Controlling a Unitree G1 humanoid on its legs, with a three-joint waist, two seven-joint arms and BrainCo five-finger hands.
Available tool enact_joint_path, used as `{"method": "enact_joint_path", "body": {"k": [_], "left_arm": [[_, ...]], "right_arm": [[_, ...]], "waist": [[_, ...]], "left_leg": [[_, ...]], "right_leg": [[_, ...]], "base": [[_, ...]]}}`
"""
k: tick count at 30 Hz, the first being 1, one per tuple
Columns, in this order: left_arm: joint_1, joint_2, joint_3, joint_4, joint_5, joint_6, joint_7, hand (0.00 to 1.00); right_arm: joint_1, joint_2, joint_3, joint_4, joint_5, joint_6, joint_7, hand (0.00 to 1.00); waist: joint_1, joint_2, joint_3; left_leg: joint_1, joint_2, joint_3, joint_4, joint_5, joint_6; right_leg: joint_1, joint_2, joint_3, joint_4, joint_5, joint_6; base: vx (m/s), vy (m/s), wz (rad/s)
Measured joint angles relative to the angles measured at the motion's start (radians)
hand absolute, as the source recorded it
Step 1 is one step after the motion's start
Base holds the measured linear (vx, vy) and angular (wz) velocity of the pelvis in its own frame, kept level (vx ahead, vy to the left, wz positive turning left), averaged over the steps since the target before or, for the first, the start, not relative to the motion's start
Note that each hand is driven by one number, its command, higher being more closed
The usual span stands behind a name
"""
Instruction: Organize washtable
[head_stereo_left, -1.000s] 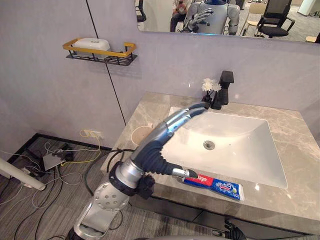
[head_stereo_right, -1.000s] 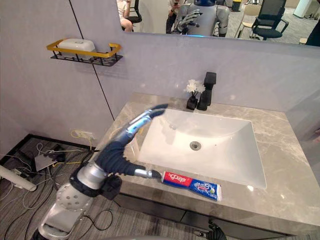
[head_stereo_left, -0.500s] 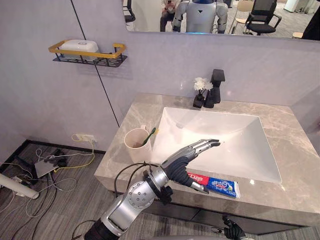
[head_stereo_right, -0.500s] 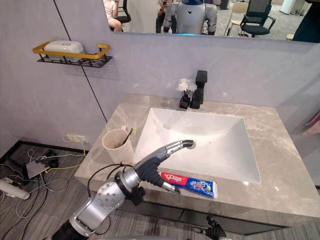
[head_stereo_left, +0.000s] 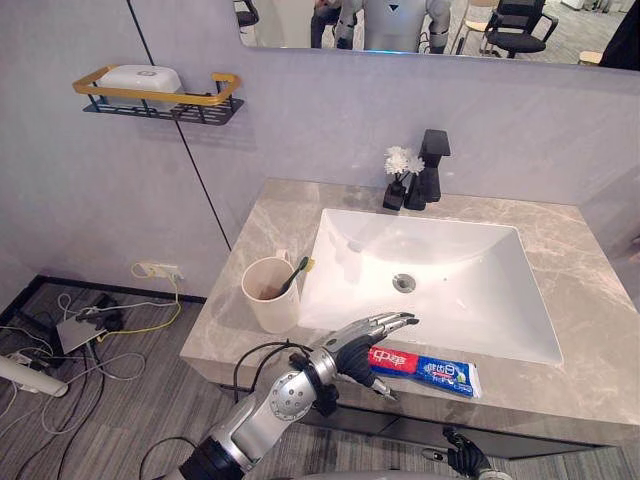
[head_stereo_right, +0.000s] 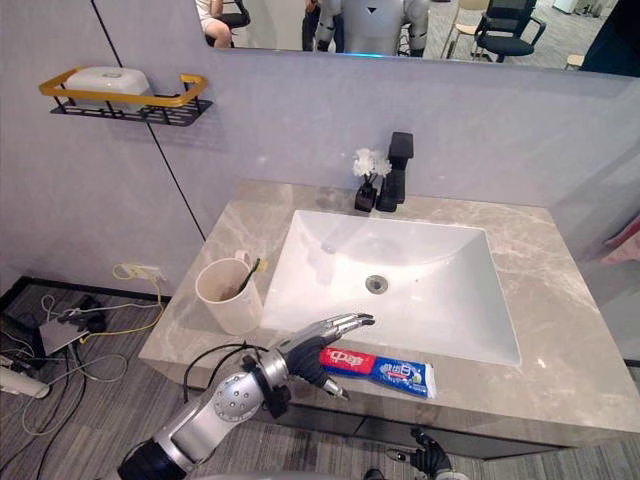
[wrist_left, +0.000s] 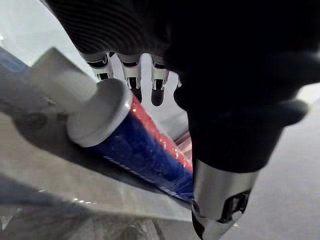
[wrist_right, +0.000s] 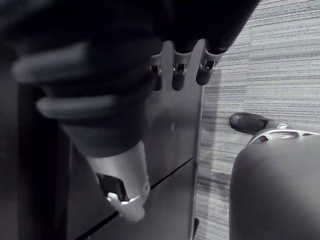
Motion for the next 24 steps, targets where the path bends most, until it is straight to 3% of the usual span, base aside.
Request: {"method": "enact_joint_path", "body": {"k": [24], "left_arm": [[0.062,-0.047,0.12,0.01,0.062,0.002,0.081,0.0]], "right_arm": [[-0.017,0.018,-0.002,0.0,-0.02,0.0,-0.017,0.0]], "waist": [[-0.021,-0.001,0.021]], "left_leg": [[0.016,0.003,0.018,-0.014,0.001,0.0]], "right_leg": [[0.008,0.002,0.006,0.0,0.0,0.001]], "base": [[-0.02,-0.002,-0.02]]}}
